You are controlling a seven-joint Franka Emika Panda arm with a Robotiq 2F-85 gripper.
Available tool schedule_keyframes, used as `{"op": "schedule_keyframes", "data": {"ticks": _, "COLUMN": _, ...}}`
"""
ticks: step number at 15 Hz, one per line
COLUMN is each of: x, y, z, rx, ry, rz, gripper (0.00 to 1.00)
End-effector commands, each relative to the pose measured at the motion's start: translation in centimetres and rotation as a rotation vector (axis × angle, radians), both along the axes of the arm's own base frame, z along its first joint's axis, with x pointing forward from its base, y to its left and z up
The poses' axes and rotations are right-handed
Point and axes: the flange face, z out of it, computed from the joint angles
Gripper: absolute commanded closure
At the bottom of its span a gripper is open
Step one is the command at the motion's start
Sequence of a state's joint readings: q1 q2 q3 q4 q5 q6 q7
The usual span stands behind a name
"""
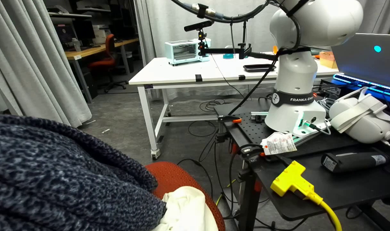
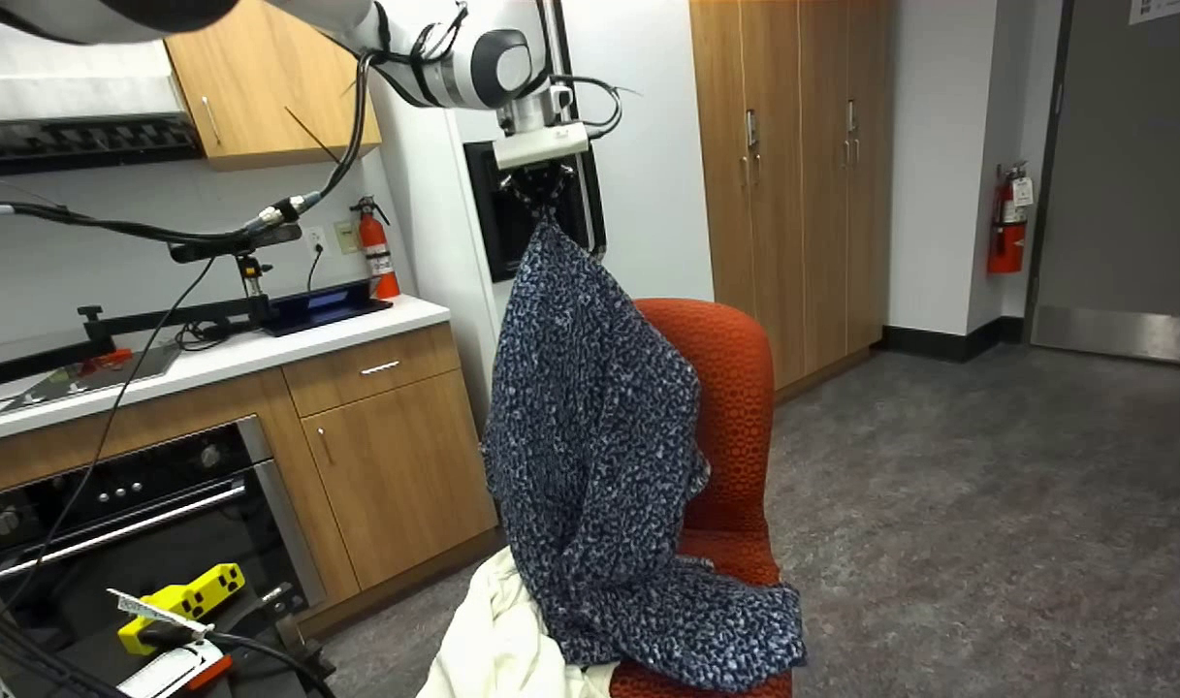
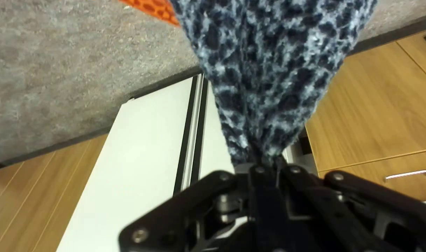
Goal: Put the fleece on the back rest of the chair
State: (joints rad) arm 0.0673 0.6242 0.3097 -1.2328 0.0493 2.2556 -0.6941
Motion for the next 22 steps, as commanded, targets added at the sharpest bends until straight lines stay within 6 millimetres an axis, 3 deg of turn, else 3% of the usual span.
{"op": "schedule_keyframes", "data": {"ticks": 1, "x": 1.1, "y": 2.9, "z": 5.4, "rx": 0.007, "ry": -0.134, "rz": 0.049, "gripper": 0.99}}
{"op": "schedule_keyframes", "data": {"ticks": 9, "x": 0.2, "y": 6.9, "z": 15.0, "rx": 0.010, "ry": -0.402, "rz": 0.105, "gripper": 0.99}}
{"op": "schedule_keyframes", "data": {"ticks": 13, "x": -0.6, "y": 10.3, "z": 16.9, "rx": 0.033, "ry": -0.539, "rz": 0.091, "gripper": 0.99}}
{"op": "schedule_keyframes", "data": {"ticks": 15, "x": 0.0, "y": 11.5, "z": 15.6, "rx": 0.059, "ry": -0.604, "rz": 0.078, "gripper": 0.99}}
{"op": "schedule_keyframes", "data": {"ticks": 17, "x": 1.2, "y": 11.6, "z": 13.1, "rx": 0.068, "ry": -0.673, "rz": 0.081, "gripper": 0.99}}
{"op": "schedule_keyframes", "data": {"ticks": 22, "x": 5.7, "y": 7.8, "z": 3.1, "rx": 0.053, "ry": -0.741, "rz": 0.066, "gripper": 0.99}}
